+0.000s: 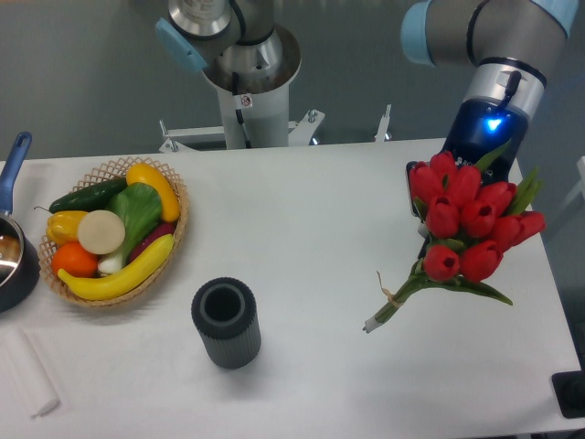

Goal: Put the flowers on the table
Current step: 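Carry the red tulip bouquet with the gripper toward the table center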

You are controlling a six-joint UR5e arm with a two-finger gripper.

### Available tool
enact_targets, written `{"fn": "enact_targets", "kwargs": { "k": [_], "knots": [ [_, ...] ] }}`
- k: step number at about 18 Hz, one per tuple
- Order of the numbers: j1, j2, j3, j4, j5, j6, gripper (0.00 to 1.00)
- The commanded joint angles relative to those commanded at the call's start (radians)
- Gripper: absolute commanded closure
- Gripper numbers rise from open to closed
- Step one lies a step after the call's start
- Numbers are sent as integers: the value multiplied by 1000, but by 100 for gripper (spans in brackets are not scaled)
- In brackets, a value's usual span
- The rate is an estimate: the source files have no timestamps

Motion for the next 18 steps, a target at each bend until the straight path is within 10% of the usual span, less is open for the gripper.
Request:
{"fn": "enact_targets", "kwargs": {
  "k": [18],
  "knots": [
    [-9, 64, -52, -3, 123, -3, 73]
  ]
}}
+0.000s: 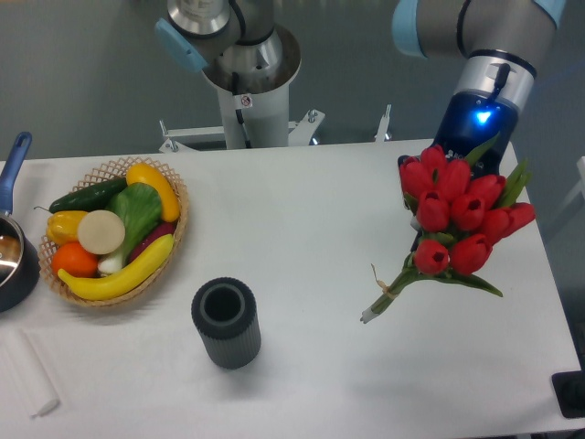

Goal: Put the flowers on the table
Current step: 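Carry the red tulip bouquet with the gripper toward the table center, then lower the held tulips, tilting the stems down onto the table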

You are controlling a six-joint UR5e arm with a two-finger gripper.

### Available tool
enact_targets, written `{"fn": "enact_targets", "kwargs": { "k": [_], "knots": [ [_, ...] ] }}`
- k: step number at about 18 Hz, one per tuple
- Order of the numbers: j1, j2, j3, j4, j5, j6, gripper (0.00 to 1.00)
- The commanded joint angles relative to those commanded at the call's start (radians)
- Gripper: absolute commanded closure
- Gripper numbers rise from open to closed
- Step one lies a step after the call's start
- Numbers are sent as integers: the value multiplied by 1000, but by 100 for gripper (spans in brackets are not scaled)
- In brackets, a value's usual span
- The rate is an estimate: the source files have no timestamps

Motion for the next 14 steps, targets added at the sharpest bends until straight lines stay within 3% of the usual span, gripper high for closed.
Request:
{"fn": "enact_targets", "kwargs": {
  "k": [4, 6, 8, 14],
  "knots": [
    [-8, 28, -29, -2, 104, 3, 73],
    [-17, 41, -49, -2, 165, 40, 79],
    [-32, 46, -70, -2, 241, 95, 74],
    [-87, 64, -153, -3, 449, 259, 74]
  ]
}}
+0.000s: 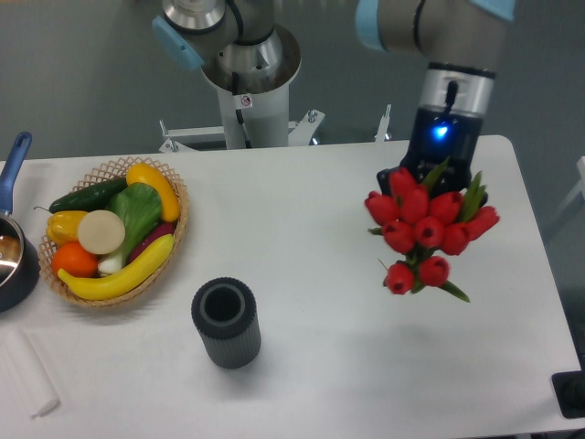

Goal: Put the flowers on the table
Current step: 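Lower the held tulips, tilting the stems down onto the table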

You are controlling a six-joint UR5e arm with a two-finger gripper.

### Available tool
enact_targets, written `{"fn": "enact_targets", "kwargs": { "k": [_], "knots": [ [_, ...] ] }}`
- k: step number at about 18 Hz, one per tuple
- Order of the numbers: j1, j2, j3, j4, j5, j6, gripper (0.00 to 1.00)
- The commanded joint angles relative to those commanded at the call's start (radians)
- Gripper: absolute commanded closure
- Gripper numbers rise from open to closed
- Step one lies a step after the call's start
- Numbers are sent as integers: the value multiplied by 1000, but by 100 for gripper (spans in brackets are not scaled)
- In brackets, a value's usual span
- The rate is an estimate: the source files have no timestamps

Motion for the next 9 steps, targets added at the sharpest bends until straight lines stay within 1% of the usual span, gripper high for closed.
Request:
{"fn": "enact_targets", "kwargs": {
  "k": [2, 5, 6, 9],
  "knots": [
    [-6, 12, -26, -3, 61, 66, 74],
    [-28, 15, -57, -5, 156, 120, 74],
    [-40, 15, -64, -12, 233, 149, 74],
    [-86, 12, -69, -66, 408, 247, 74]
  ]
}}
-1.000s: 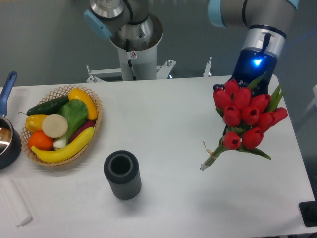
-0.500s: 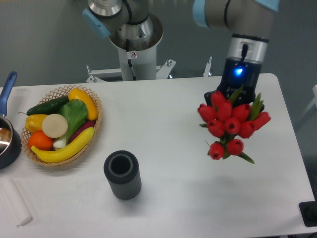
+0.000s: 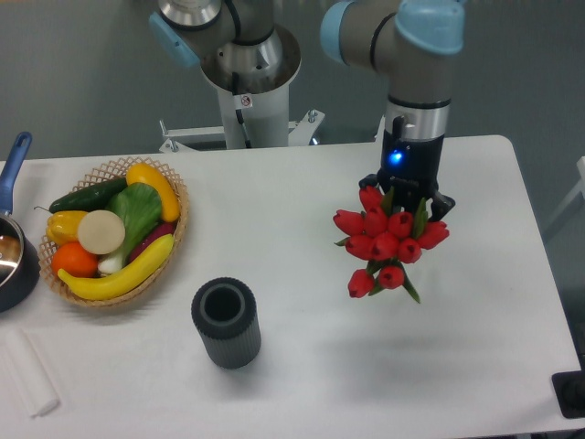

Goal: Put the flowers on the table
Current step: 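Lower the held tulips, tilting the stems down onto the table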

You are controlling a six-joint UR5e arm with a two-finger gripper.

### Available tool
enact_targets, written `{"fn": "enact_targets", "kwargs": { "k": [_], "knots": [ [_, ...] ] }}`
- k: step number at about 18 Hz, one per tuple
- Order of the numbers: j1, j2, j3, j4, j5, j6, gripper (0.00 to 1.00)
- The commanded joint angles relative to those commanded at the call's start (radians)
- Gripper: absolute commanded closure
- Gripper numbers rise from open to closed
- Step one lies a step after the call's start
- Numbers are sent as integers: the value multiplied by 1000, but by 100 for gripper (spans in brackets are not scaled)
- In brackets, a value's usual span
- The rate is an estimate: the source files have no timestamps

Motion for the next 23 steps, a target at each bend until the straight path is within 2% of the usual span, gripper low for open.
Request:
{"fn": "enact_targets", "kwargs": {
  "k": [4, 9, 13, 23],
  "knots": [
    [-38, -15, -2, -31, 135, 40, 74],
    [-112, -80, -18, -35, 307, 69, 73],
    [-137, -149, -21, -35, 327, 68, 73],
    [-169, -230, -8, -26, 338, 54, 69]
  ]
}}
